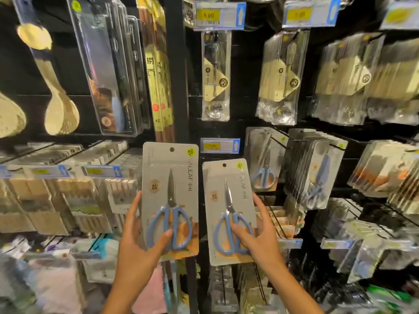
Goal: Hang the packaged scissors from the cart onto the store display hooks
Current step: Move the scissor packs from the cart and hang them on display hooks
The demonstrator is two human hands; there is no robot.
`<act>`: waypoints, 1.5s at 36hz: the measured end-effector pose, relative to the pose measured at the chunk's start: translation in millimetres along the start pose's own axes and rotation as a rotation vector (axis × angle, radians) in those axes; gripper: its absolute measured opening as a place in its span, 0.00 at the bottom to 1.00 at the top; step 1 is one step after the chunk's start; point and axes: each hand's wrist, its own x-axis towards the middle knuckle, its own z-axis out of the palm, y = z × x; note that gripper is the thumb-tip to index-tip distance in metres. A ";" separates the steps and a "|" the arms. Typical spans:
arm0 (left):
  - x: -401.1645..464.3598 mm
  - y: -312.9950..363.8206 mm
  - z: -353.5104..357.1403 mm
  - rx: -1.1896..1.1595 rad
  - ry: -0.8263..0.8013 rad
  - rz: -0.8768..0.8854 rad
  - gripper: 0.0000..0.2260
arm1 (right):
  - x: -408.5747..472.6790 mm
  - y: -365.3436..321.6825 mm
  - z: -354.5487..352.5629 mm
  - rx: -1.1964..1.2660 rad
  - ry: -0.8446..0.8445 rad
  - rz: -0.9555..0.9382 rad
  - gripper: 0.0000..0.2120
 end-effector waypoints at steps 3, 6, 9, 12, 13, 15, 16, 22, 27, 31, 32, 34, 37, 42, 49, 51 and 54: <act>-0.6 -0.6 0.2 0.008 -0.006 0.010 0.42 | 5.0 2.1 1.0 0.015 -0.013 -0.002 0.39; 0.1 2.3 1.9 -0.001 -0.003 0.028 0.42 | 9.7 2.2 2.2 0.034 -0.016 -0.020 0.39; -1.1 4.1 3.4 0.000 0.004 0.031 0.42 | 14.7 1.9 5.7 0.057 -0.026 -0.040 0.39; -1.1 2.5 3.3 -0.003 0.013 0.008 0.42 | 21.2 1.6 9.7 0.080 -0.023 -0.062 0.39; -0.6 2.4 3.7 -0.007 0.014 0.005 0.42 | 24.3 2.1 11.2 0.090 -0.015 -0.065 0.39; 0.6 2.5 4.9 0.002 0.016 0.017 0.42 | 30.0 2.3 14.6 0.102 -0.002 -0.074 0.39; 1.2 2.3 5.4 0.009 0.015 0.025 0.42 | 32.5 2.7 16.5 0.109 0.000 -0.081 0.39; 1.7 3.1 8.3 0.026 0.026 0.036 0.42 | 45.3 9.5 26.0 0.081 0.023 -0.079 0.41; 5.5 -0.7 5.7 0.013 0.023 0.028 0.43 | 47.6 10.2 30.1 0.121 0.027 -0.087 0.41; 6.7 0.0 5.7 0.037 0.030 0.043 0.42 | 50.2 12.9 30.2 0.092 0.014 -0.091 0.41; 6.9 0.2 5.8 0.043 0.032 0.049 0.42 | 50.7 12.2 30.3 0.093 0.012 -0.094 0.41; 7.5 -0.9 5.3 0.044 0.032 0.044 0.42 | 51.2 10.6 30.7 0.092 0.014 -0.102 0.41; 8.6 -3.4 4.9 0.042 0.029 0.042 0.42 | 50.1 13.9 31.8 0.078 0.012 -0.094 0.41; 7.7 -2.8 5.5 0.045 0.027 0.059 0.42 | 45.7 26.9 33.2 0.034 0.012 -0.030 0.40; 11.4 -4.8 2.9 0.016 0.012 0.043 0.42 | 47.4 28.0 30.6 0.031 0.040 -0.027 0.39; 11.4 -4.7 2.5 0.013 0.010 0.047 0.42 | 45.6 27.0 30.2 0.013 0.034 -0.052 0.40; 12.3 -4.0 2.7 0.017 0.014 0.070 0.42 | 42.0 23.0 31.7 0.019 0.022 -0.081 0.40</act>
